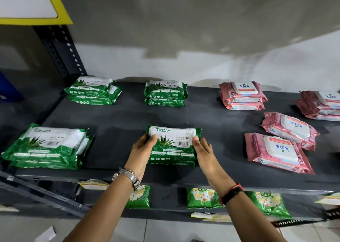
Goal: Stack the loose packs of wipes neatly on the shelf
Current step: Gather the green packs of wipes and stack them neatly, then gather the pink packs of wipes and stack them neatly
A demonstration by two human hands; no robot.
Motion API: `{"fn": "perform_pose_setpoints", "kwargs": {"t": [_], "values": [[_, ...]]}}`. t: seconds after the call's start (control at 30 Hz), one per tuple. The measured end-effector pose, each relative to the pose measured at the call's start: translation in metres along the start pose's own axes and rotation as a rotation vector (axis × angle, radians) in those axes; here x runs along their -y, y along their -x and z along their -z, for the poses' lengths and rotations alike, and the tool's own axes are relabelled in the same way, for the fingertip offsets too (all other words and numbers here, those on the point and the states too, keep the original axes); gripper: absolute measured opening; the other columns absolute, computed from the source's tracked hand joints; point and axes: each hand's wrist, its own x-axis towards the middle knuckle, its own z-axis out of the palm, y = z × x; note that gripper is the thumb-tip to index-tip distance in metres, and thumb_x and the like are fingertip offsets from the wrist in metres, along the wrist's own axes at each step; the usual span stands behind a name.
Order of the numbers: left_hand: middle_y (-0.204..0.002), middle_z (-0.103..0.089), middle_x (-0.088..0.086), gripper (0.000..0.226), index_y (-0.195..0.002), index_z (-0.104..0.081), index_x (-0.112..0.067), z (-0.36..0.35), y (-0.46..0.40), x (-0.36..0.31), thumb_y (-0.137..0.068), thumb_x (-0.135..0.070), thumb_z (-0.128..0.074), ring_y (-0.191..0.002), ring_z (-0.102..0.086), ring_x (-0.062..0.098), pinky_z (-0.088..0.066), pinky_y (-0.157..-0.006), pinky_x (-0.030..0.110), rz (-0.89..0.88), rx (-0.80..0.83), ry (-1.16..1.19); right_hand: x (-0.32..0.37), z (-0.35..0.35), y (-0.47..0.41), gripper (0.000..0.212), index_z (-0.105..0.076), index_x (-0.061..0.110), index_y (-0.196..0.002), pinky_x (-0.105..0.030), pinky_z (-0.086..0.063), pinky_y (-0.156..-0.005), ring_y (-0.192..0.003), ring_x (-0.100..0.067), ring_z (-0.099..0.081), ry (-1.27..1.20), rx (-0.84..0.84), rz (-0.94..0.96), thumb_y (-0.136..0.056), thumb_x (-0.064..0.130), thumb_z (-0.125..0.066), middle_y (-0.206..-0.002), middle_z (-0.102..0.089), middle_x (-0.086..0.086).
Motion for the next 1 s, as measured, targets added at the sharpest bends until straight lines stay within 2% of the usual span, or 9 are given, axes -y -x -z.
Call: {"fn": "perform_pose_setpoints", "kwargs": {"t": [0.1,0.2,0.33,0.4,0.53,0.67,0.77,0.9,1.0], "values": [[-0.129,-0.054,0.005,0.039,-0.120,-0.051,-0.013,0.005,-0.001,-0.002,-0.084,-0.027,-0.054,-0.119,-0.044,0.018,-0.027,-0.106,0.037,0.017,-0.003,0.002,-0.001,-0.004,0.002,0.052,-0.034,0.014,-0.130,-0.026,-0.015,-0.092,-0.133,-0.016,-0.015,0.020,0.021,0.002,-0.090,0.048,-0.027,-0.149,-0.018,-0.004],[-0.131,-0.052,0.009,0.042,-0.121,-0.050,-0.012,0.009,-0.001,-0.005,-0.082,-0.028,-0.056,-0.123,-0.044,0.023,-0.027,-0.110,0.046,0.042,0.000,0.005,-0.001,-0.005,0.003,0.060,-0.021,0.021,-0.139,-0.035,-0.009,-0.110,-0.140,-0.012,0.004,0.018,0.034,-0.018,-0.088,0.053,-0.027,-0.155,-0.001,-0.002],[-0.137,-0.046,0.004,0.050,-0.127,-0.043,-0.015,0.007,0.002,-0.004,-0.082,-0.031,-0.056,-0.124,-0.040,0.018,-0.026,-0.100,0.029,0.019,-0.042,-0.071,-0.001,-0.001,0.004,0.052,-0.029,0.027,-0.135,-0.033,-0.008,-0.109,-0.136,-0.005,0.002,0.028,0.056,0.024,-0.089,0.051,-0.028,-0.152,-0.014,0.004],[-0.142,-0.037,0.005,0.055,-0.132,-0.035,-0.019,0.005,0.008,-0.009,-0.083,-0.032,-0.055,-0.128,-0.035,0.021,-0.027,-0.102,0.032,-0.096,-0.176,-0.245,-0.002,0.007,0.005,0.047,-0.036,0.026,-0.129,-0.032,-0.011,-0.107,-0.135,-0.004,0.001,0.048,0.053,0.065,-0.090,0.050,-0.027,-0.141,-0.028,0.007],[-0.149,-0.020,0.011,0.058,-0.134,-0.028,-0.010,-0.016,0.026,-0.026,-0.084,-0.022,-0.054,-0.136,-0.019,0.023,-0.018,-0.109,0.037,-0.593,-0.333,-0.689,0.001,0.036,0.005,0.042,-0.040,0.025,-0.127,-0.020,-0.009,-0.094,-0.112,0.005,-0.012,0.057,-0.025,0.140,-0.091,0.045,-0.029,-0.116,-0.031,0.016],[-0.145,-0.027,0.014,0.056,-0.131,-0.034,-0.004,-0.072,0.040,-0.032,-0.083,-0.033,-0.042,-0.132,-0.021,0.025,-0.020,-0.108,0.041,-0.867,-0.141,-0.905,0.005,0.077,0.003,0.025,-0.050,0.025,-0.107,-0.019,-0.022,-0.091,-0.107,-0.008,-0.034,0.107,-0.149,0.250,-0.091,0.037,-0.035,-0.102,-0.046,0.010],[-0.140,-0.037,0.020,0.053,-0.128,-0.038,-0.003,-0.119,0.045,-0.020,-0.083,-0.029,-0.047,-0.130,-0.031,0.033,-0.022,-0.109,0.040,-0.936,-0.006,-1.031,0.004,0.121,-0.002,0.028,-0.054,0.009,-0.107,-0.031,-0.033,-0.096,-0.110,-0.024,-0.046,0.244,-0.271,0.316,-0.091,0.029,-0.042,-0.107,-0.057,-0.008],[-0.144,-0.030,0.019,0.059,-0.132,-0.029,-0.002,-0.160,0.038,0.007,-0.083,-0.022,-0.055,-0.133,-0.025,0.037,-0.014,-0.109,0.045,-0.800,0.094,-1.056,-0.001,0.186,-0.011,0.029,-0.055,0.002,-0.111,-0.034,-0.040,-0.094,-0.107,-0.033,-0.054,0.446,-0.380,0.366,-0.086,0.017,-0.053,-0.113,-0.060,-0.021],[-0.144,-0.030,0.020,0.058,-0.132,-0.028,0.001,-0.174,0.030,0.026,-0.085,-0.022,-0.053,-0.134,-0.023,0.038,-0.016,-0.110,0.045,-0.703,0.117,-1.129,-0.012,0.237,-0.029,0.033,-0.053,0.003,-0.115,-0.042,-0.035,-0.100,-0.114,-0.039,-0.047,0.720,-0.423,0.349,-0.084,0.015,-0.054,-0.122,-0.055,-0.022]]}}
